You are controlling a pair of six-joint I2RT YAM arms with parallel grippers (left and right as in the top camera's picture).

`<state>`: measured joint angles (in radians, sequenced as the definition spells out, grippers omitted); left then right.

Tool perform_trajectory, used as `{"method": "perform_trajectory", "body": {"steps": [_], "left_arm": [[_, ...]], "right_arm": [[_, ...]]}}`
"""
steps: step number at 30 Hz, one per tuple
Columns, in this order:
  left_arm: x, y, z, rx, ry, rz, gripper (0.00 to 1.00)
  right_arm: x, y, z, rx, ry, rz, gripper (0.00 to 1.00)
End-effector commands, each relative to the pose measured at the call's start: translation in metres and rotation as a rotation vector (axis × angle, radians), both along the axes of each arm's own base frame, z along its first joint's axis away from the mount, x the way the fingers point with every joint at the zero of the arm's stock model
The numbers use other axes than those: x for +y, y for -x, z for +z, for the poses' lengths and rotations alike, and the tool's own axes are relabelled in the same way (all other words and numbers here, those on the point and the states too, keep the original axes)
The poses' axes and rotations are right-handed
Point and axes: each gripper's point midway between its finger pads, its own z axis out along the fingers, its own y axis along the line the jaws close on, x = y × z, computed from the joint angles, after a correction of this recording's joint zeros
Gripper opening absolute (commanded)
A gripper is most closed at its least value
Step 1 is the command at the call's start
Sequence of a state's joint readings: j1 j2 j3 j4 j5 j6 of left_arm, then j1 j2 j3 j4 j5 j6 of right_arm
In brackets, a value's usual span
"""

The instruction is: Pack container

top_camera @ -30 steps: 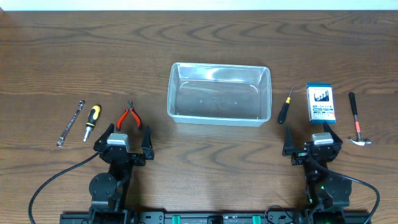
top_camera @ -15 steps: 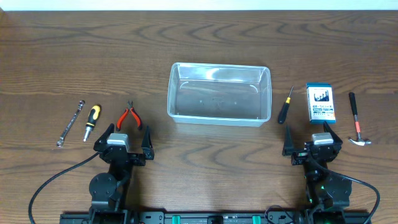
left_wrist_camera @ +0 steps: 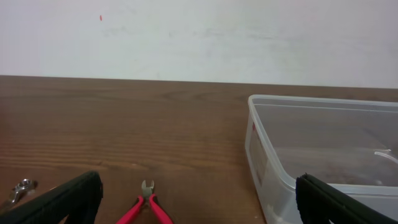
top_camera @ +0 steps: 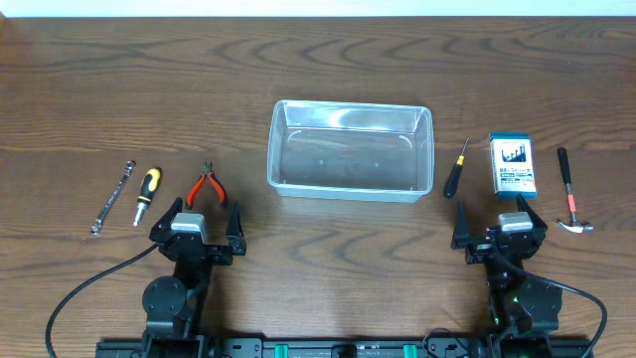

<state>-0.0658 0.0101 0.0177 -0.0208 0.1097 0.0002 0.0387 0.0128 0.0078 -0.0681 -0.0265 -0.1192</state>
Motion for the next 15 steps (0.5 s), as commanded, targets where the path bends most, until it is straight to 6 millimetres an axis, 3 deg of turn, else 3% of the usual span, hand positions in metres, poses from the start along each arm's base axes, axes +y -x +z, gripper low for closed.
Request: {"method": "perform_trajectory", "body": {"steps": [1, 12, 15], "left_arm": [[-0.006, 0.002, -0.015, 0.046, -0.001, -0.034, 0.98], [-0.005, 0.002, -0.014, 0.045, -0.002, -0.033, 0.98], [-0.004, 0.001, -0.014, 0.042, -0.001, -0.027, 0.98]], "right_arm": [[0.003, 0.001, 0.000, 0.000, -0.020, 0.015, 0.99], [0.005, -0.001, -0.007, 0.050, -0.257, 0.005, 0.99], [0.016, 0.000, -0.008, 0.076, -0.340, 0.060, 0.99]]}}
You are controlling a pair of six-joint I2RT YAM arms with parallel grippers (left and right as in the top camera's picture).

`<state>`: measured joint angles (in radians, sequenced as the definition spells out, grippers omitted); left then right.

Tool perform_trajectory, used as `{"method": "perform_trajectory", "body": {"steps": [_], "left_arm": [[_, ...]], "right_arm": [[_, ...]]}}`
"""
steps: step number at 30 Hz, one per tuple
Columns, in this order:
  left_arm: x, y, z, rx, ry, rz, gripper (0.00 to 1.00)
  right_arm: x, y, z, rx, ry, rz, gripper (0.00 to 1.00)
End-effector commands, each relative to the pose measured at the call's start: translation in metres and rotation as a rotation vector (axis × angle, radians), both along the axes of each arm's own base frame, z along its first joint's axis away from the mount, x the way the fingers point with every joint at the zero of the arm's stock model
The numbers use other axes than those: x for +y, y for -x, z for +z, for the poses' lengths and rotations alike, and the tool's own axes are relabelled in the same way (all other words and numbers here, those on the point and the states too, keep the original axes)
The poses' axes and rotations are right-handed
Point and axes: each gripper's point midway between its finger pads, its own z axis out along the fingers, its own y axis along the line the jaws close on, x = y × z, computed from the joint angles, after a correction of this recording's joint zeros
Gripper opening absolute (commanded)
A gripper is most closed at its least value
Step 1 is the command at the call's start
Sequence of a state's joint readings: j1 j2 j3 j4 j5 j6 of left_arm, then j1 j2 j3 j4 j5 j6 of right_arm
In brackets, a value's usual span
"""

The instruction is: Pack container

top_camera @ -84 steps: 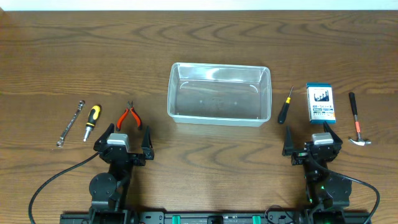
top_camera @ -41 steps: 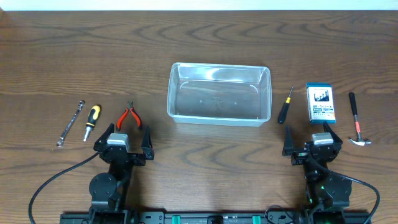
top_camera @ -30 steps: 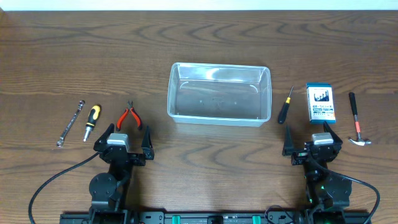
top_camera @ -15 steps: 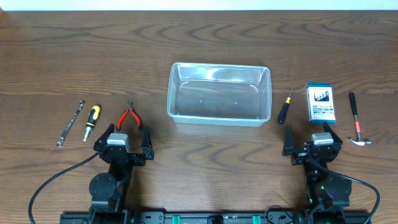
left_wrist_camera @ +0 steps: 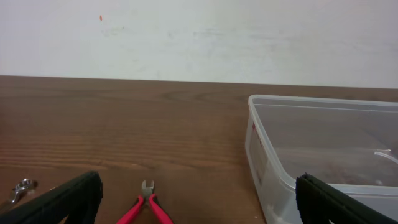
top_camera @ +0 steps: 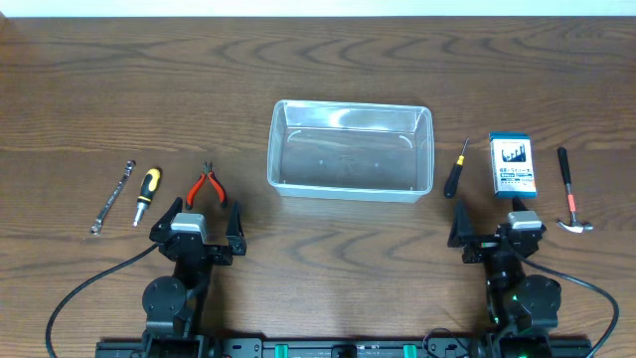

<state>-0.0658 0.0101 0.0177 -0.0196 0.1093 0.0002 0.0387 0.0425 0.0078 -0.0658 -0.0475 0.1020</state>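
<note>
A clear plastic container (top_camera: 350, 186) stands empty at the middle of the table; its left wall (left_wrist_camera: 264, 165) shows in the left wrist view. Left of it lie a wrench (top_camera: 111, 197), a yellow-and-black screwdriver (top_camera: 146, 195) and red pliers (top_camera: 206, 186). Right of it lie a black screwdriver (top_camera: 455, 171), a blue box (top_camera: 513, 165) and a hammer (top_camera: 568, 191). My left gripper (top_camera: 201, 213) is open just short of the pliers (left_wrist_camera: 147, 202), holding nothing. My right gripper (top_camera: 497, 223) is open just short of the blue box.
Both arm bases sit at the near table edge, with cables trailing from them. A white wall (left_wrist_camera: 199, 37) rises behind the far table edge. The wrench head (left_wrist_camera: 22, 186) shows at the lower left of the left wrist view.
The right wrist has shifted slightly toward the near edge. The left arm and all the tools have stayed where they were.
</note>
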Motion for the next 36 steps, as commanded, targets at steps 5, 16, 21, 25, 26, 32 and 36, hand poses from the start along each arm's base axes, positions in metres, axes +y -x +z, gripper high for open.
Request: {"method": "perform_trajectory", "body": {"steps": [5, 16, 21, 25, 26, 32, 36], "left_arm": [[-0.004, 0.008, 0.007, 0.080, 0.109, -0.014, 0.98], [0.001, 0.037, 0.043, 0.532, 0.073, 0.032, 0.98], [0.001, 0.039, 0.060, 0.679, 0.039, 0.029, 0.98], [0.002, 0.043, 0.066, 0.746, 0.034, 0.032, 0.98], [0.002, 0.043, 0.066, 0.751, 0.034, 0.032, 0.98], [0.002, 0.045, 0.065, 0.763, 0.037, 0.035, 0.98], [0.002, 0.051, 0.059, 0.799, 0.034, 0.037, 0.98]], "right_arm": [[0.022, 0.006, 0.036, 0.009, -0.100, 0.117, 0.99], [0.013, 0.014, 0.105, 0.451, 0.000, 0.073, 0.99], [0.011, 0.023, 0.125, 0.748, 0.012, 0.062, 0.99], [0.005, 0.033, 0.124, 0.940, 0.027, 0.033, 0.99], [0.010, 0.034, 0.124, 0.969, 0.002, 0.050, 0.99], [-0.007, 0.023, 0.105, 1.074, -0.045, -0.119, 0.99], [-0.021, 0.008, 0.085, 1.162, -0.008, -0.215, 0.99]]}}
